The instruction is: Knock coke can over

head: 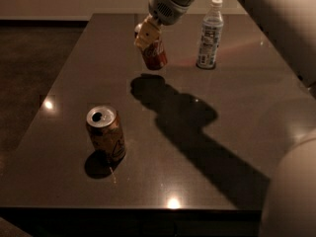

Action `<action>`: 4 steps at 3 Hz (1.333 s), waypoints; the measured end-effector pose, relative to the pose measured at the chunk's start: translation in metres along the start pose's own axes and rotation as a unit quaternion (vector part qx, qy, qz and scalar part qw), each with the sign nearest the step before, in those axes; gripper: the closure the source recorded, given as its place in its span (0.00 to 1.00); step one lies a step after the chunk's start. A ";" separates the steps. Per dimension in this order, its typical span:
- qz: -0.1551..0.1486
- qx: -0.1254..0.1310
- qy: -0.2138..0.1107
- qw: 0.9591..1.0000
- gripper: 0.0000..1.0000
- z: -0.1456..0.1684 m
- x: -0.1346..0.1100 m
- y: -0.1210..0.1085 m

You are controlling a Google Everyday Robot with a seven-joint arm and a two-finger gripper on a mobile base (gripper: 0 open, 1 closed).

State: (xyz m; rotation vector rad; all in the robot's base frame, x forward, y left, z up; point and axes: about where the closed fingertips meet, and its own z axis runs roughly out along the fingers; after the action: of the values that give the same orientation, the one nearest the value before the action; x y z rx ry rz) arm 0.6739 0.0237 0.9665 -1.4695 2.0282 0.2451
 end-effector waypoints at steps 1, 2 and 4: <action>-0.041 -0.011 0.061 0.997 1.00 -0.026 0.028 0.027; -0.071 -0.028 0.118 0.990 1.00 -0.033 0.052 0.041; -0.110 -0.058 0.208 0.970 0.83 -0.028 0.091 0.053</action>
Offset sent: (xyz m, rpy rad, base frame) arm -0.0840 -0.0703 -0.0250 -0.4159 0.1243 0.1519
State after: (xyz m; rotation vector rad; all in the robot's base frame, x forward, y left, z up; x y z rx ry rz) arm 0.5978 -0.0429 0.9256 -1.9342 2.1722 -0.0432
